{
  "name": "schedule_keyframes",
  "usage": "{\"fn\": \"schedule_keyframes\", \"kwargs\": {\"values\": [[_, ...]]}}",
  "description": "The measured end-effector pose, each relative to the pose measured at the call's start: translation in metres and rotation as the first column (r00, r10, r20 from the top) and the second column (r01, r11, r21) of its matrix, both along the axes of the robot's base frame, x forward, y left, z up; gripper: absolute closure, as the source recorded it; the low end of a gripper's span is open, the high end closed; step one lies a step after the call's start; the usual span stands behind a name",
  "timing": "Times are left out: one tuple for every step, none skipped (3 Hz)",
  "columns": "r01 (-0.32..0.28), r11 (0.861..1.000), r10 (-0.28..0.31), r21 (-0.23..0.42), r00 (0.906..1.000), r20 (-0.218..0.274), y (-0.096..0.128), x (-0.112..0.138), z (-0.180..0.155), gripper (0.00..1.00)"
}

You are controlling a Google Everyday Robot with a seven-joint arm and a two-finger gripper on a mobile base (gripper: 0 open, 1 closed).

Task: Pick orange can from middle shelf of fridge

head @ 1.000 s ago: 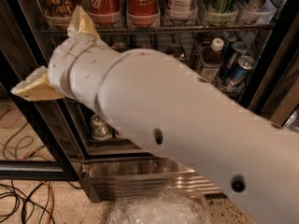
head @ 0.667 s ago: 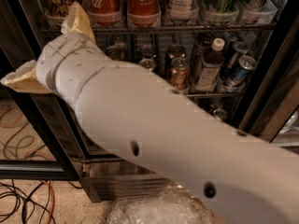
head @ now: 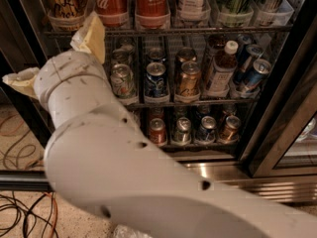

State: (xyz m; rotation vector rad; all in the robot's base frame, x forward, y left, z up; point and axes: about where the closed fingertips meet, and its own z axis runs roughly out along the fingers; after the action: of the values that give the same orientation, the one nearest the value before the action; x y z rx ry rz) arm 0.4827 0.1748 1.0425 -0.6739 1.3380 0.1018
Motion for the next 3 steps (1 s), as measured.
{"fn": "schedule_keyframes", "kwargs": {"values": [[0.054,0.998,-0.054,0.015,0.9980,0.032,-0.0085,0.0034,0.0110,0.00],[0.054,0.998,-0.054,0.015,0.9980,0.032,-0.0085,0.0034,0.0111,0.00],[0.061,0.998,-0.063,0.035,0.9967,0.052,-0.0018,0.0023,0.0170,0.00]]}}
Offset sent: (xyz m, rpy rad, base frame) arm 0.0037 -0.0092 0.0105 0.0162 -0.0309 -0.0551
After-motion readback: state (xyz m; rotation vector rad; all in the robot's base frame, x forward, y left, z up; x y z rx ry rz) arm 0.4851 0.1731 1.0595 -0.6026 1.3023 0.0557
